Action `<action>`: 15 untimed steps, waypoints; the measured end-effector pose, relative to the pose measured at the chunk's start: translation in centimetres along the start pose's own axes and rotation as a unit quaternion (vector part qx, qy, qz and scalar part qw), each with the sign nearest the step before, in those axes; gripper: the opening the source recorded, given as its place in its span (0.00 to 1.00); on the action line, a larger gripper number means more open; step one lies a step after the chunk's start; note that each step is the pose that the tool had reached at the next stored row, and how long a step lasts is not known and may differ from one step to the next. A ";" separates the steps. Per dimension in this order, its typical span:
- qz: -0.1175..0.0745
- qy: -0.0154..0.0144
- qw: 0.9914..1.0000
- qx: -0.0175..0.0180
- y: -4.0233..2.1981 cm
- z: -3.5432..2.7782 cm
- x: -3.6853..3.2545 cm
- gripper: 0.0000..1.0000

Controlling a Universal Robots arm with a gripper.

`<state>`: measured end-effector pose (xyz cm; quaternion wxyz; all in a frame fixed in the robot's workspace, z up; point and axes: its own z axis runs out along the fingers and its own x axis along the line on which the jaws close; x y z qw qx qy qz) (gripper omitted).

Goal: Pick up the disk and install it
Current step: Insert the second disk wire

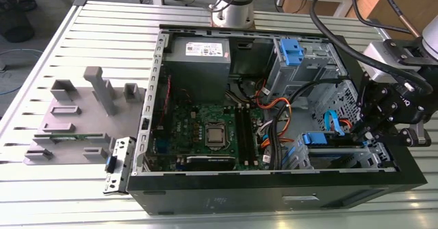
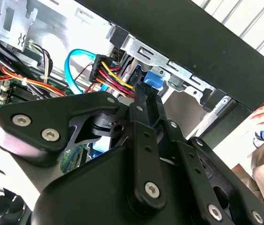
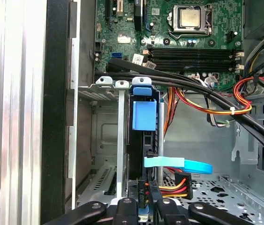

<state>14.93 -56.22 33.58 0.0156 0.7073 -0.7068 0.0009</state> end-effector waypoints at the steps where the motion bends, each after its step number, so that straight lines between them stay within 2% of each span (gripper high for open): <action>1: 0.000 0.000 1.000 0.000 0.00 0.00 0.00 0.24; 3: 0.000 0.000 1.000 0.000 0.00 0.00 0.00 0.22; 4: 0.000 0.000 1.000 0.000 0.00 0.00 0.00 0.16; 9: 0.000 0.000 1.000 0.000 0.00 0.00 0.00 0.16; 12: 0.000 0.000 1.000 0.000 0.01 -0.33 0.00 0.16; 15: 0.000 0.000 1.000 0.000 0.01 -0.34 -0.12 0.16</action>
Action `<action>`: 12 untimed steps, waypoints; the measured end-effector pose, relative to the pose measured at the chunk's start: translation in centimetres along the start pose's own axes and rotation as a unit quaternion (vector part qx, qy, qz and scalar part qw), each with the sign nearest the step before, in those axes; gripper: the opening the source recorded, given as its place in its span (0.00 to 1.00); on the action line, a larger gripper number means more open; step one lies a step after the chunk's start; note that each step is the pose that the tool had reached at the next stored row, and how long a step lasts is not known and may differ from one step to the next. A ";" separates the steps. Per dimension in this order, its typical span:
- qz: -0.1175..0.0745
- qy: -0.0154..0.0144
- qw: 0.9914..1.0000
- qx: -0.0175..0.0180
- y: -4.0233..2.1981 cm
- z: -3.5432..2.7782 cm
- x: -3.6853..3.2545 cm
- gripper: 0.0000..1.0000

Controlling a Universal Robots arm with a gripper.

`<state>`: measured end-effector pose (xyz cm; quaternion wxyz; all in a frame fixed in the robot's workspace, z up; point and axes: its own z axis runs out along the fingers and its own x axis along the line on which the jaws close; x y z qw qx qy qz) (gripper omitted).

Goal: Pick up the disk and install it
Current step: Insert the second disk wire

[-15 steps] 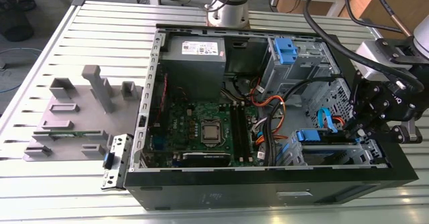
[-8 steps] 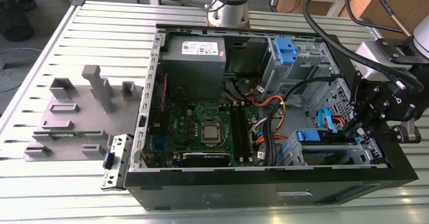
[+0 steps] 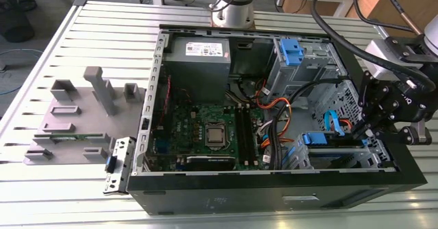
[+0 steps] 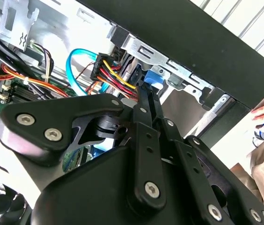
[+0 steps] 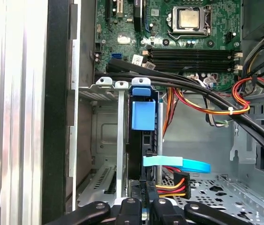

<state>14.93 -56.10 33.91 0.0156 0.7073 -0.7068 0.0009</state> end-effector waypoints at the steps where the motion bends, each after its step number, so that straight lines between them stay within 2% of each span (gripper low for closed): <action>1: 0.000 0.000 1.000 0.000 0.01 -0.01 -0.13 0.16; 10: 0.000 0.000 1.000 0.000 0.15 0.00 -0.27 0.16; 11: 0.000 0.000 1.000 -0.001 0.14 0.01 -0.28 0.16; 12: 0.000 0.000 1.000 -0.006 0.15 0.03 -0.28 0.16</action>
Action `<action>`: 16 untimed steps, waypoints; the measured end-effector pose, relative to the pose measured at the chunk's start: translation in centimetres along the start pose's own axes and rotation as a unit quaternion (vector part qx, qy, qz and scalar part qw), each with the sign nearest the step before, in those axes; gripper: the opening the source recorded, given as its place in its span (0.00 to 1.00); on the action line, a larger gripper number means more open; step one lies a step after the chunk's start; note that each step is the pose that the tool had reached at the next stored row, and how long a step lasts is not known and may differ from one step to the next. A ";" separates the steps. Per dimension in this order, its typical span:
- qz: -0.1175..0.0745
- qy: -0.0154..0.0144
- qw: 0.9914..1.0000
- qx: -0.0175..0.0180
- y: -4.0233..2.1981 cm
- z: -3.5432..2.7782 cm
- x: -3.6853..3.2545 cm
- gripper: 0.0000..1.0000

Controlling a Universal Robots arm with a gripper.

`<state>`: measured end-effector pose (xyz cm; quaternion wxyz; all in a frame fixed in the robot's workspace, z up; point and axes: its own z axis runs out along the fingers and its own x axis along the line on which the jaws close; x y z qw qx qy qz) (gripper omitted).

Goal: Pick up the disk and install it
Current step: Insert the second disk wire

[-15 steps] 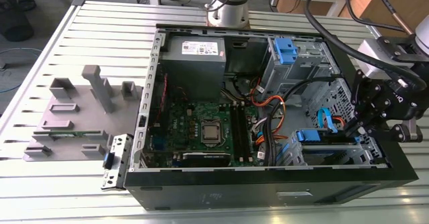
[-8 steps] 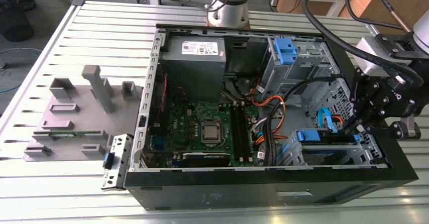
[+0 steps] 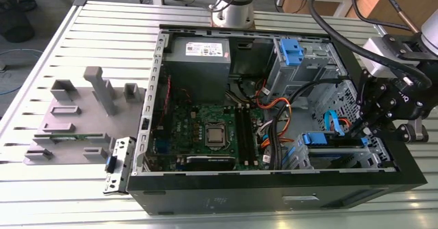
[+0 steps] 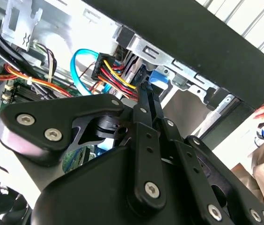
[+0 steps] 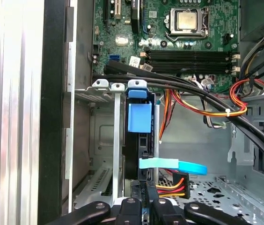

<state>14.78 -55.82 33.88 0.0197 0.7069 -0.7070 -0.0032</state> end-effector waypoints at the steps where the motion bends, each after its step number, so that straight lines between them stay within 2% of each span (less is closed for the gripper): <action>1: 0.000 0.000 1.000 0.000 0.00 0.00 0.00 0.16; 16: 0.000 0.000 1.000 -0.001 0.30 0.09 -0.14 0.16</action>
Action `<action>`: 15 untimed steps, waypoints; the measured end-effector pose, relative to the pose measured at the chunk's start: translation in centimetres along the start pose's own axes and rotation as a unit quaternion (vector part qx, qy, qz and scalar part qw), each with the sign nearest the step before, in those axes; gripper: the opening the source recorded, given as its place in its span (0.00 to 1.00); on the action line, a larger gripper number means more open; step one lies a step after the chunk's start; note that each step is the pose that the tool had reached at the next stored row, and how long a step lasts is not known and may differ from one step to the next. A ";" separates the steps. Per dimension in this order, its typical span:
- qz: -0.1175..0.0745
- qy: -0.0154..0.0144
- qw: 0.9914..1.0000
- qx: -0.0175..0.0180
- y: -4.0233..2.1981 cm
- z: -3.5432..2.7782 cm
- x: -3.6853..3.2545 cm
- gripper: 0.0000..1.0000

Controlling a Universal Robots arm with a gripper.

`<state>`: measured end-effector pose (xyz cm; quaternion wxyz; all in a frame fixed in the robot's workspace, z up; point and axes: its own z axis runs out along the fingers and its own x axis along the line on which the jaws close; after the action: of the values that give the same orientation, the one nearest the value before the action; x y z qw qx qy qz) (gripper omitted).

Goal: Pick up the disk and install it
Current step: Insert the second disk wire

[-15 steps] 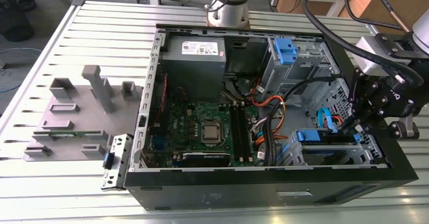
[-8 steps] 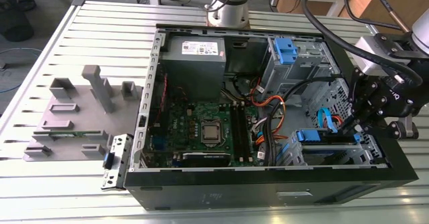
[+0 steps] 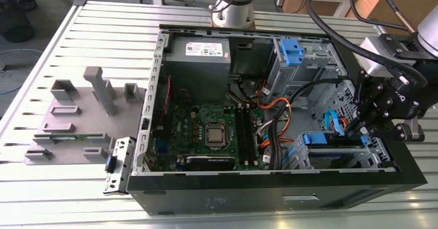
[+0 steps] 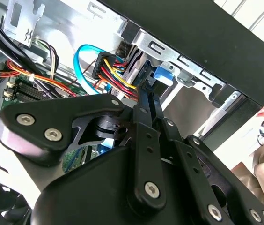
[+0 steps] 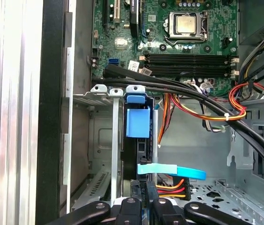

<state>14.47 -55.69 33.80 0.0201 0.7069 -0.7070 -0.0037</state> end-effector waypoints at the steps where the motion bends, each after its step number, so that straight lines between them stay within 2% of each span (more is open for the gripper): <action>1: 0.000 0.000 1.000 0.000 0.04 0.01 0.00 0.16; 15: 0.000 0.000 1.000 0.000 0.05 0.25 -0.01 0.16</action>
<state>14.42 -55.68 33.55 0.0202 0.7069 -0.7070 -0.0035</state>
